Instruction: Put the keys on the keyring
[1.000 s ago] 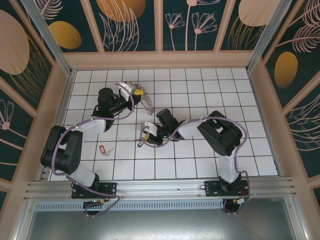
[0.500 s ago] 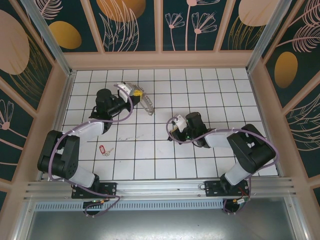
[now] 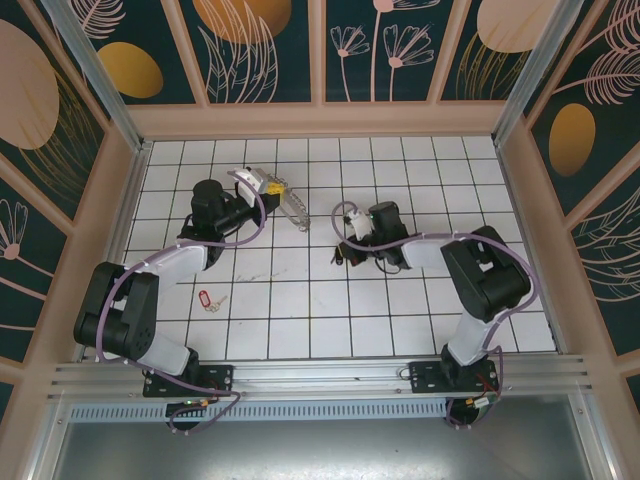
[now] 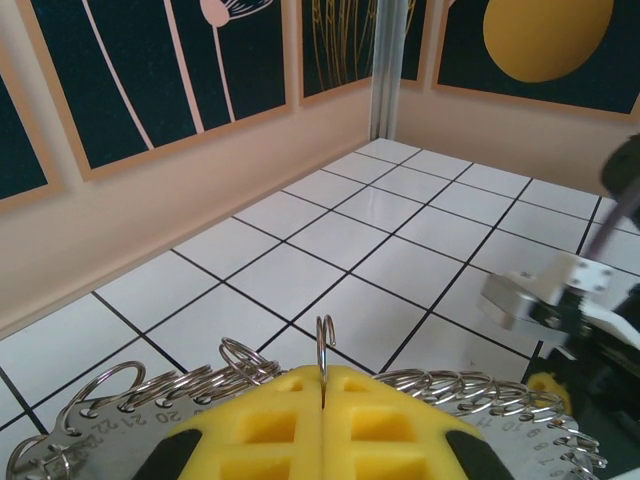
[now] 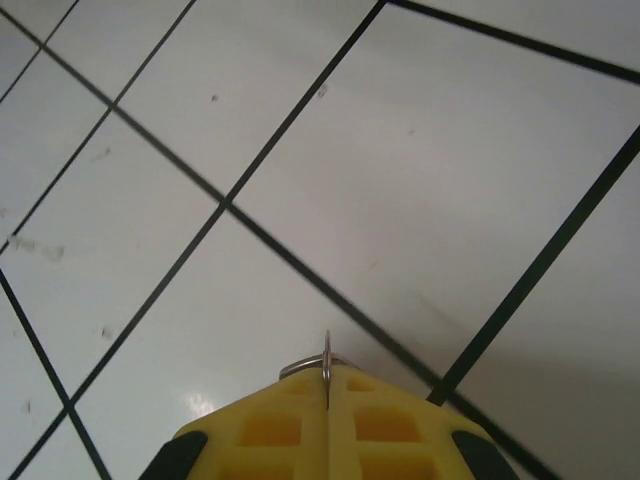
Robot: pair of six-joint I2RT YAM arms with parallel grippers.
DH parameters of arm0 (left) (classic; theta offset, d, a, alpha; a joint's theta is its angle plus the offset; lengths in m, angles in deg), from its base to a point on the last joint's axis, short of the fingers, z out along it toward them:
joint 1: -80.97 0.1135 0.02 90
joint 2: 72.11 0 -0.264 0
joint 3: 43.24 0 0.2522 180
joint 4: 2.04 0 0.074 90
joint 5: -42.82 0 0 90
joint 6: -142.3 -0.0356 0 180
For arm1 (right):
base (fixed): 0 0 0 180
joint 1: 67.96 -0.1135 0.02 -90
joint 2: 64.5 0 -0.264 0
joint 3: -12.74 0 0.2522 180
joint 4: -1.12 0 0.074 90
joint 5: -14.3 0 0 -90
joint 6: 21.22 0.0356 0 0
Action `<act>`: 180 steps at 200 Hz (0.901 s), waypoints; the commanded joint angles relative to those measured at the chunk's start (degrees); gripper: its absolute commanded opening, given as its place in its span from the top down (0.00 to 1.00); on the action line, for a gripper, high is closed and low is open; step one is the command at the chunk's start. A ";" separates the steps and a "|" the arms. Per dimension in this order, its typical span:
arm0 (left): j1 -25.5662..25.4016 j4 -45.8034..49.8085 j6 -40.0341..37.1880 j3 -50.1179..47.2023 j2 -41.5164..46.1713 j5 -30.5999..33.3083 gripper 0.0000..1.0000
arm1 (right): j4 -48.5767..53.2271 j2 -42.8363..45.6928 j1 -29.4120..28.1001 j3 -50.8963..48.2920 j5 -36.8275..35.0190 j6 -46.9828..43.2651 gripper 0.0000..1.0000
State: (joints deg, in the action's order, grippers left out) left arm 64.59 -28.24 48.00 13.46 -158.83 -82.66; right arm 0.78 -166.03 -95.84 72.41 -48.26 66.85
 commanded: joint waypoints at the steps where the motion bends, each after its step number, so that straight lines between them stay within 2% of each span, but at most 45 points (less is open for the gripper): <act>1: 0.45 -1.94 -0.47 -0.31 1.25 -0.55 1.00 | 6.44 -3.12 1.52 4.09 5.63 4.31 0.95; 48: 0.47 -1.30 -0.80 -0.50 1.46 -0.44 1.00 | 13.26 -9.03 4.44 12.46 10.71 6.27 0.91; 118: 0.44 -0.73 -1.12 -0.58 1.34 -0.59 1.00 | 16.50 -12.75 5.81 17.98 11.02 7.71 0.81; 180: 0.47 -0.47 -1.30 -0.62 1.45 -0.57 1.00 | 18.94 -13.75 5.73 19.32 10.79 7.47 0.84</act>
State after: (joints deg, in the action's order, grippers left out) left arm 64.59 -27.41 47.79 12.82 -158.83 -82.64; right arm 16.93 -178.47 -90.33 90.31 -38.38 73.86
